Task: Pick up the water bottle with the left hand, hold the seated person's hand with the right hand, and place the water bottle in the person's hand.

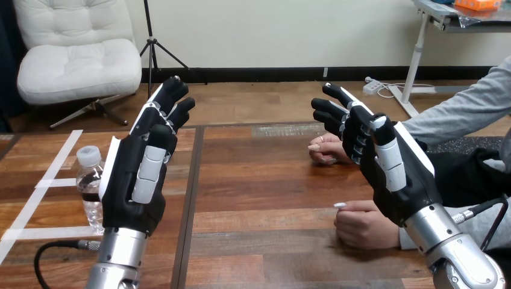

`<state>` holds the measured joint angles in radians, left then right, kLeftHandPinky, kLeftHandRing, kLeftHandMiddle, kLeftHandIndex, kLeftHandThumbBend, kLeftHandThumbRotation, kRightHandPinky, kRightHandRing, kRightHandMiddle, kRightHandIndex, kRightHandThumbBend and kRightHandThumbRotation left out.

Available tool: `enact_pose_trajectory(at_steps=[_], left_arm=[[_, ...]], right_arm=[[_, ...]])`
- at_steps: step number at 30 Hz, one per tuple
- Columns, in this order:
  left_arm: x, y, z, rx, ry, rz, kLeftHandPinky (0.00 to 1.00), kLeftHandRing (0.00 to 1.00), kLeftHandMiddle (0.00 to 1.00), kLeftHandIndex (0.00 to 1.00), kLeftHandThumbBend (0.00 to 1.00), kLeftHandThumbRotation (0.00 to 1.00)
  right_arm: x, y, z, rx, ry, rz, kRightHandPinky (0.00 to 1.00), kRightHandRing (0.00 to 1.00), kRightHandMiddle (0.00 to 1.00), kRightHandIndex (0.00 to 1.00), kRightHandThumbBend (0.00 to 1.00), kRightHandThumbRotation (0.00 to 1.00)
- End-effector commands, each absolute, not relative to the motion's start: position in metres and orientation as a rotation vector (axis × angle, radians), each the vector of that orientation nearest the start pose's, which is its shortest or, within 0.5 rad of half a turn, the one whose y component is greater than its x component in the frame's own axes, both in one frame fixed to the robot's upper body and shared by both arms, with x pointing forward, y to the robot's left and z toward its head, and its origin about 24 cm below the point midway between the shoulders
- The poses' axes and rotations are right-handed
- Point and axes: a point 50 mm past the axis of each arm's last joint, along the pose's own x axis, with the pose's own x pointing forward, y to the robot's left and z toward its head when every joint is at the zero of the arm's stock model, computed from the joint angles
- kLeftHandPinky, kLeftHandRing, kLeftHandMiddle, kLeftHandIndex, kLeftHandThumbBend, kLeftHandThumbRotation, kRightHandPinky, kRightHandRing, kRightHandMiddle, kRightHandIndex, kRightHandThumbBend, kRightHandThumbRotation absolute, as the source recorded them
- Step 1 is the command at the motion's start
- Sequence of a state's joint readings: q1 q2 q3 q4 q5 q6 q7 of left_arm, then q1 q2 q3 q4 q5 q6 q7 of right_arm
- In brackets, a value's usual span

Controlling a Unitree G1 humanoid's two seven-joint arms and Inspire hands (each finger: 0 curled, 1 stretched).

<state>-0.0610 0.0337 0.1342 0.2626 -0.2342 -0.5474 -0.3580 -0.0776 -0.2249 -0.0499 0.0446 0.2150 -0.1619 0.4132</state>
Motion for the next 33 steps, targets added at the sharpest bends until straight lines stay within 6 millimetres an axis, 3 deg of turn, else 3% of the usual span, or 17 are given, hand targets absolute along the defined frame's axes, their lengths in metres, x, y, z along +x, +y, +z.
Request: enact_pose_trajectory(at_steps=[1, 9, 33], left_arm=[[0.264, 0.181, 0.077, -0.048, -0.488, -0.165, 0.97, 0.90, 0.91, 0.89, 0.95, 0.78], [0.272, 0.198, 0.089, -0.001, -0.537, -0.117, 0.98, 0.92, 0.93, 0.93, 0.99, 0.73], [0.278, 0.248, 0.134, 0.074, -0.686, 0.054, 1.00, 1.00, 1.00, 1.00, 1.00, 0.74]], right_arm=[[0.270, -0.177, 0.095, -0.042, -0.281, 0.379, 0.99, 0.92, 0.90, 0.95, 1.00, 1.00], [0.270, -0.176, 0.094, -0.054, -0.287, 0.381, 0.99, 0.93, 0.91, 0.95, 1.00, 1.00], [0.270, -0.174, 0.095, -0.053, -0.289, 0.377, 1.00, 0.94, 0.92, 0.97, 1.00, 1.00]])
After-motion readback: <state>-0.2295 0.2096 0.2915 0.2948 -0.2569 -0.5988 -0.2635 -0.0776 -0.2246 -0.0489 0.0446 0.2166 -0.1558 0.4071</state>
